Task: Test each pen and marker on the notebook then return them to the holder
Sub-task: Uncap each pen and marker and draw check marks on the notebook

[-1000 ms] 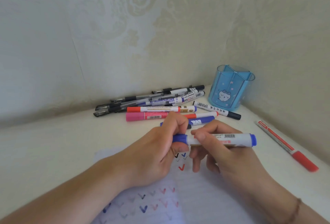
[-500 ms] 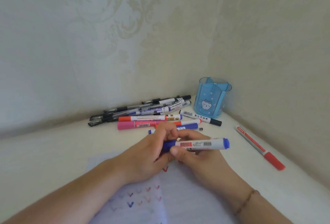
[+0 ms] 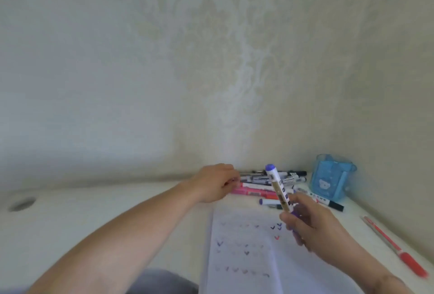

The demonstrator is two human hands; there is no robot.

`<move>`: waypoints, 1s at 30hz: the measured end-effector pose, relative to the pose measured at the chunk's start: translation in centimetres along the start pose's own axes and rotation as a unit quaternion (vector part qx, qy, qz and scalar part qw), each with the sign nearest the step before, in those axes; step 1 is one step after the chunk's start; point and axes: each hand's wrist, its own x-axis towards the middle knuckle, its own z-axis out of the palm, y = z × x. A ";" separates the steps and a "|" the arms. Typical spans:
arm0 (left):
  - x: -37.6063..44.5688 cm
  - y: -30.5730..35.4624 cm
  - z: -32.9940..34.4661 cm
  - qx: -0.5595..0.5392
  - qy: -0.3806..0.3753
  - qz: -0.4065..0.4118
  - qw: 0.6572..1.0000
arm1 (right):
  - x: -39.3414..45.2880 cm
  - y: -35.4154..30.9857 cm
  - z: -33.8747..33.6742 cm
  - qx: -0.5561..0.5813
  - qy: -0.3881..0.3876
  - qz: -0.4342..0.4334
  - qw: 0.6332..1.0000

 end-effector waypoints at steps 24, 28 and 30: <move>-46.5 -7.9 -10.3 0.029 0.154 -0.304 0.940 | -5.4 -11.8 31.3 -0.097 -0.278 -0.178 0.939; -44.0 -7.8 -10.2 -0.007 0.156 -0.289 0.945 | -6.6 -13.4 28.1 -0.057 -0.258 -0.193 0.945; -41.7 -7.8 -9.9 -0.025 0.155 -0.267 0.951 | -7.8 -14.7 24.2 0.035 -0.219 -0.213 0.951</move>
